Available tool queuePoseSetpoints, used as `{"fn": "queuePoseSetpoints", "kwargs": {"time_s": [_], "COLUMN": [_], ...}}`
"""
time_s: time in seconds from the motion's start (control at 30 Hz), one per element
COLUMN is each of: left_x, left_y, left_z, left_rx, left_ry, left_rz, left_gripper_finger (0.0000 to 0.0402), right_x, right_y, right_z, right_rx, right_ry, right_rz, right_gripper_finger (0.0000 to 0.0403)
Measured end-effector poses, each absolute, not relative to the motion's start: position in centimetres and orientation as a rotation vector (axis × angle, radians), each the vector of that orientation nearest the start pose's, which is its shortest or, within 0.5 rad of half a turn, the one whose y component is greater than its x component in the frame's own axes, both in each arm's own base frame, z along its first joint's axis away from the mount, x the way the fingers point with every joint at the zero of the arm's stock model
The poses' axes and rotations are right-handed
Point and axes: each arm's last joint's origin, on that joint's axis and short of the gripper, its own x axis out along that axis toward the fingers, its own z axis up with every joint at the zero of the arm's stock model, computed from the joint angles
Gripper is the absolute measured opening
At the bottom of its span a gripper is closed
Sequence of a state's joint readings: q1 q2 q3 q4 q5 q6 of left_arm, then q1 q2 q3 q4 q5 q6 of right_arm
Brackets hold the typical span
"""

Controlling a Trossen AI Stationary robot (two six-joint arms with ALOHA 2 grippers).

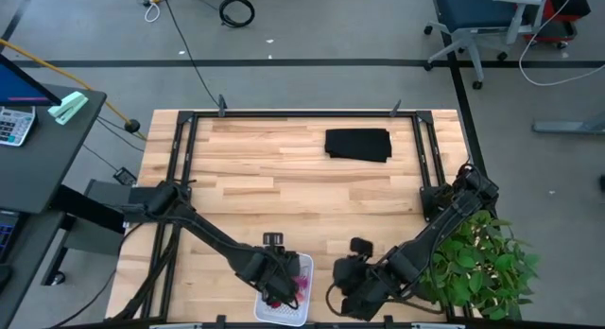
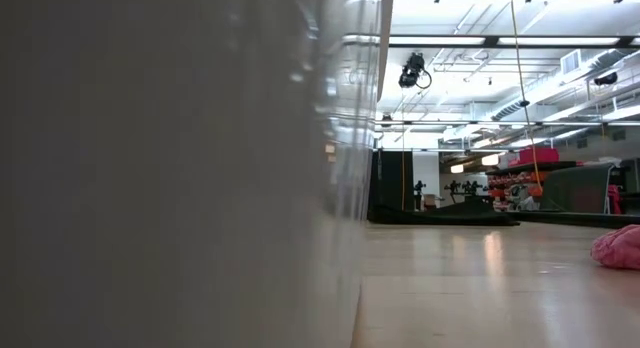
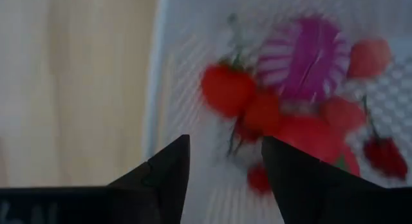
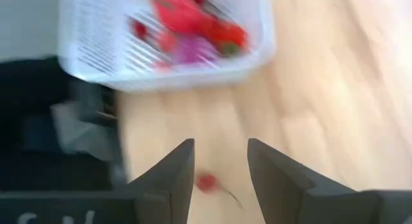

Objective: Pick and placing Produce into tupperware
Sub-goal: Put the lychee into the white basket

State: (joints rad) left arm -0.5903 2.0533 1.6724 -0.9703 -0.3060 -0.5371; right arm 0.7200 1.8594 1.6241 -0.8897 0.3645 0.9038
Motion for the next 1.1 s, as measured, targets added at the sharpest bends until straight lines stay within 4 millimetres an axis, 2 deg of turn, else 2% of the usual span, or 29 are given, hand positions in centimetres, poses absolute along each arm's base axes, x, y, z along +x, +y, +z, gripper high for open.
{"fn": "queuePoseSetpoints", "kwargs": {"time_s": [0.23, 0.43, 0.57, 0.67, 0.93, 1.1], "left_x": [34.2, 32.9, 32.4, 31.8, 30.3, 29.5], "left_y": [-22.3, -21.4, -21.0, -20.5, -19.3, -19.0], "left_z": [27.3, 32.6, 35.1, 37.1, 40.1, 41.0], "left_rx": [0.095, 0.186, 0.238, 0.246, 0.208, 0.183], "left_ry": [1.262, 1.286, 1.232, 1.173, 1.073, 1.046], "left_rz": [0.141, 0.11, 0.044, 0.026, 0.047, 0.053], "left_gripper_finger": [0.018, 0.0157, 0.0142, 0.0132, 0.0113, 0.011], "right_x": [28.4, 28.2, 28.3, 28.0, 27.6, 27.9], "right_y": [23.4, 22.2, 21.3, 20.6, 20.0, 20.1], "right_z": [25.0, 21.2, 18.7, 17.5, 16.4, 15.6], "right_rx": [0.187, 0.227, 0.278, 0.276, 0.277, 0.32], "right_ry": [1.144, 1.258, 1.296, 1.315, 1.323, 1.269], "right_rz": [-0.282, -0.278, -0.256, -0.277, -0.312, -0.274], "right_gripper_finger": [0.0153, 0.0154, 0.0153, 0.0152, 0.0152, 0.0152]}}
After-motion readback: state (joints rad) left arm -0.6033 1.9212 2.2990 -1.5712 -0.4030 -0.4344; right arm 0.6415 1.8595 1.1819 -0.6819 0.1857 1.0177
